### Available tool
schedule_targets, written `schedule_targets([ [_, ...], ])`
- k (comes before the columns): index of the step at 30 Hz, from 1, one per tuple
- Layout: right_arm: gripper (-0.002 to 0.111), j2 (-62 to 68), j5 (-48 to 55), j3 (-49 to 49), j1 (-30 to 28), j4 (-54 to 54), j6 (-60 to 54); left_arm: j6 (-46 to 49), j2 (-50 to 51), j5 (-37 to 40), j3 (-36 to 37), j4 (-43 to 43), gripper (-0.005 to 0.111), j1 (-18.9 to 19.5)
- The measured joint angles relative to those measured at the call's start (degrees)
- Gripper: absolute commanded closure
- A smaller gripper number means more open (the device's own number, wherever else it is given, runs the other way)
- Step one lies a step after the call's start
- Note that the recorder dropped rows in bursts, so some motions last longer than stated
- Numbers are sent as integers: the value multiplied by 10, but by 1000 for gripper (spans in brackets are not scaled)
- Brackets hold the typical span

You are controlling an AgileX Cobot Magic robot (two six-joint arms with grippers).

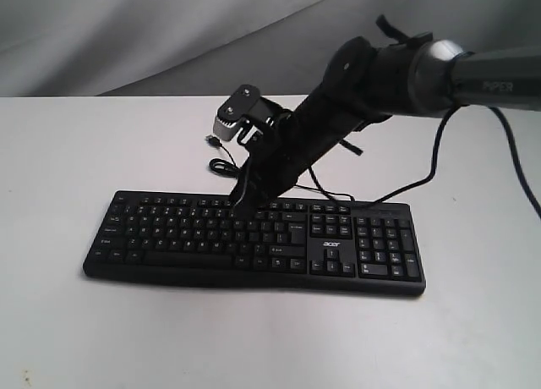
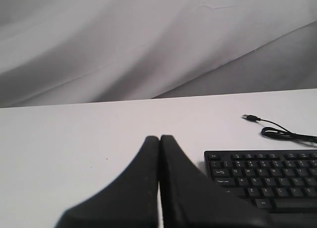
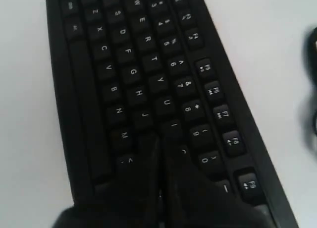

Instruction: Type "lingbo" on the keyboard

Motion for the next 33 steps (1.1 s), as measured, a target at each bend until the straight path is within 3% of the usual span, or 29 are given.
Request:
schedule_targets([
  [12,108,17,-65,60,18,17,-49,0,0,0,0,0,106,0],
  [33,108,35,-88,61,18,66,-91,0,0,0,0,0,106,0],
])
